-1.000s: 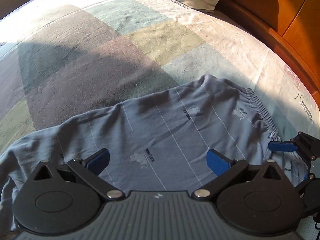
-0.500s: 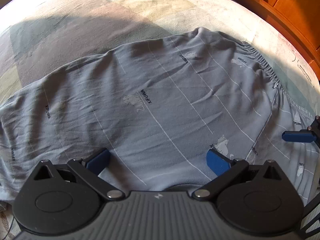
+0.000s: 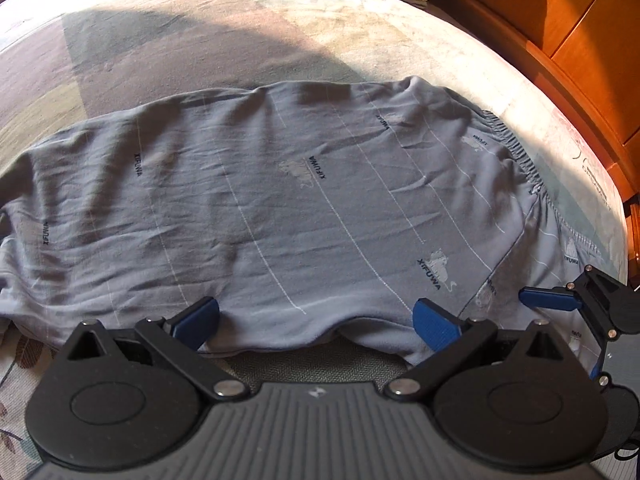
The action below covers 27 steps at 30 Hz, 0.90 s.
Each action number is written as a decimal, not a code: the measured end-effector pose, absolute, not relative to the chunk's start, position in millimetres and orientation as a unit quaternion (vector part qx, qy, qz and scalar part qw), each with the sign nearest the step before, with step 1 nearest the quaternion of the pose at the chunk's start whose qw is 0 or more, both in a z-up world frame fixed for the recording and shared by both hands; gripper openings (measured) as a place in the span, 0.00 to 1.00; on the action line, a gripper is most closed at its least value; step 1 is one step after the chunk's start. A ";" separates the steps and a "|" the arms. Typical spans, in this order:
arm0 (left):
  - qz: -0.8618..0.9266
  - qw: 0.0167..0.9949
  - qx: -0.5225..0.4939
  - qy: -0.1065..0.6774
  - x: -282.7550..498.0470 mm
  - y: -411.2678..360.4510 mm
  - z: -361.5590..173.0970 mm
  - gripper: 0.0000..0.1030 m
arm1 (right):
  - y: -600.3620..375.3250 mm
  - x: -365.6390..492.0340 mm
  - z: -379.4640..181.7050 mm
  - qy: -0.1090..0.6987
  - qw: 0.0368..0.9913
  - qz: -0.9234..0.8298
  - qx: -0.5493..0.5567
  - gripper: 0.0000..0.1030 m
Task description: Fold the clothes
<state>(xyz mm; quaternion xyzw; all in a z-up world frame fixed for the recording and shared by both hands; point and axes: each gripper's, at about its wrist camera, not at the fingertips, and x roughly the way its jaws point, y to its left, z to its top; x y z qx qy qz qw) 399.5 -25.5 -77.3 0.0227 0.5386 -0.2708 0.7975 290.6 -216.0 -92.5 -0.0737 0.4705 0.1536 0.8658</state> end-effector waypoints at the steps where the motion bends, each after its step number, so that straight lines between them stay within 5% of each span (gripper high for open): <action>1: -0.269 0.798 0.004 0.540 399.3 -18.7 -73.3 0.99 | -214.7 292.8 -91.3 0.477 0.863 0.152 -0.075 1.00; 8: -0.173 0.810 -0.109 0.550 400.0 85.0 -54.6 0.99 | -204.0 310.1 -80.9 0.525 0.835 0.140 -0.086 1.00; 14: -0.046 0.833 -0.186 0.519 381.5 216.8 -44.8 0.99 | -176.6 323.8 -46.5 0.490 0.854 0.149 -0.093 1.00; 27: 0.020 0.817 -0.431 0.382 375.8 412.8 -110.3 0.99 | 0.9 321.0 -11.0 0.438 0.859 0.240 -0.115 1.00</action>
